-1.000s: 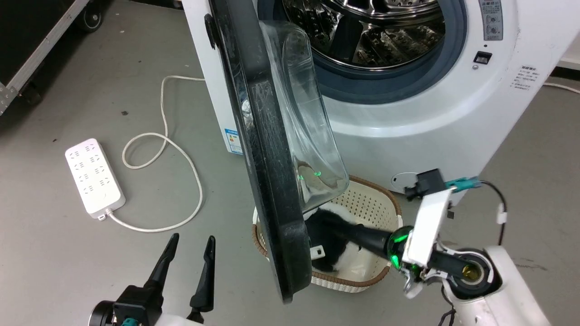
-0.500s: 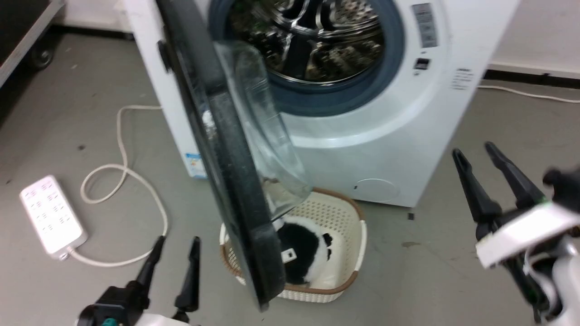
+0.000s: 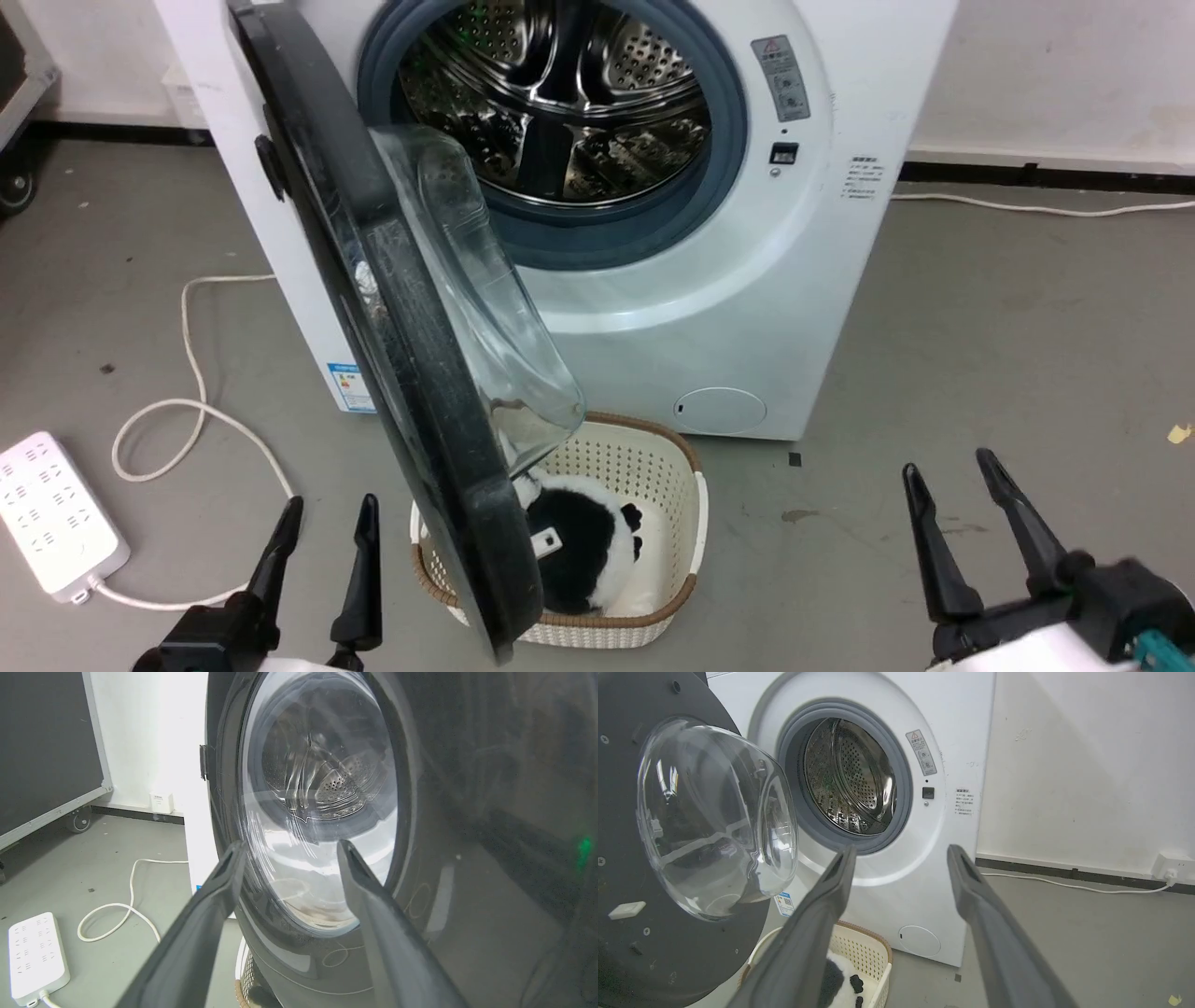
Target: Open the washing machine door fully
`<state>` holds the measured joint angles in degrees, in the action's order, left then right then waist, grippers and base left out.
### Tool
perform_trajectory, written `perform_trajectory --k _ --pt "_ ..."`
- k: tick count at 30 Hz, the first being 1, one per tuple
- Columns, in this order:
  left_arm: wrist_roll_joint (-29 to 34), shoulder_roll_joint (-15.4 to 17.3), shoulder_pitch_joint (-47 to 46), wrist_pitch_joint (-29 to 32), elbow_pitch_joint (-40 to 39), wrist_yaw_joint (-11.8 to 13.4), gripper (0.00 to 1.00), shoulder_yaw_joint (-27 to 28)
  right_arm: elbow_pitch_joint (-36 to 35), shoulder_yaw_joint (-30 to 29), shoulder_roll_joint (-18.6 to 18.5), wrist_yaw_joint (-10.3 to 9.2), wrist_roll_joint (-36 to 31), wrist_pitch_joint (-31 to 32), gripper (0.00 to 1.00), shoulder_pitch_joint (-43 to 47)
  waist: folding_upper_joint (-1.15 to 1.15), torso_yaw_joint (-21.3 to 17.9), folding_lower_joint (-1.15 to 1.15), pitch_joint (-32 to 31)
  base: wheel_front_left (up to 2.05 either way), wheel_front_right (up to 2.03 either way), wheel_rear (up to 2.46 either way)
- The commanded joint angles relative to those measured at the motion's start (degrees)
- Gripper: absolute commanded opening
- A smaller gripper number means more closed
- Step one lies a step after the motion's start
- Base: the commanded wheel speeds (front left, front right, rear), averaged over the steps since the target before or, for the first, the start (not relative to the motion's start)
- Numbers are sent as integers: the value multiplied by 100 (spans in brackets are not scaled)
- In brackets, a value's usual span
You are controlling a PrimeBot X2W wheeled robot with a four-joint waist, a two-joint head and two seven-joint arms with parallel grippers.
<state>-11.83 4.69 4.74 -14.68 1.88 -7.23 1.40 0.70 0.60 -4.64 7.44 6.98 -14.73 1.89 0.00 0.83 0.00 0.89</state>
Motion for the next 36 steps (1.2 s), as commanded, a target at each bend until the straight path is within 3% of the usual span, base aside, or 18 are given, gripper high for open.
perform_trajectory --k 1,6,12,13,19,24,28,30,36 --pt "42 -9 82 -32 -28 -25 100 48 -108 -33 61 5 -53 -23 100 110 0 -13 0 -18 0 0 0" --pt "127 -40 93 -32 -46 -25 100 89 -182 85 158 5 -279 -25 100 370 0 -21 0 -53 0 0 0" --pt "248 -60 81 -32 -63 -25 100 29 -163 62 174 5 -102 -26 100 356 0 8 0 -83 0 0 0" --pt "297 -67 78 -32 -79 -25 0 26 -167 43 175 5 -51 -26 100 343 0 20 0 -89 0 0 0" --pt "286 -135 64 -32 -509 -13 0 201 -143 -5 176 5 -29 -27 100 317 0 48 0 -105 0 0 0" --pt "21 -170 -145 -32 -1257 258 0 571 -119 -9 176 5 -148 -27 100 292 0 88 0 -137 0 0 0" --pt "-86 -177 -338 -32 -1947 330 0 578 -86 -46 176 5 -147 -27 100 295 0 132 0 -172 0 0 0" --pt "-174 -179 -586 -32 -2700 511 0 103 -38 -39 176 5 -107 -27 100 298 0 185 0 -218 0 0 0" --pt "249 -179 -610 190 -3032 546 0 -695 11 -5 176 5 -47 -27 100 303 0 184 0 -247 0 0 0"
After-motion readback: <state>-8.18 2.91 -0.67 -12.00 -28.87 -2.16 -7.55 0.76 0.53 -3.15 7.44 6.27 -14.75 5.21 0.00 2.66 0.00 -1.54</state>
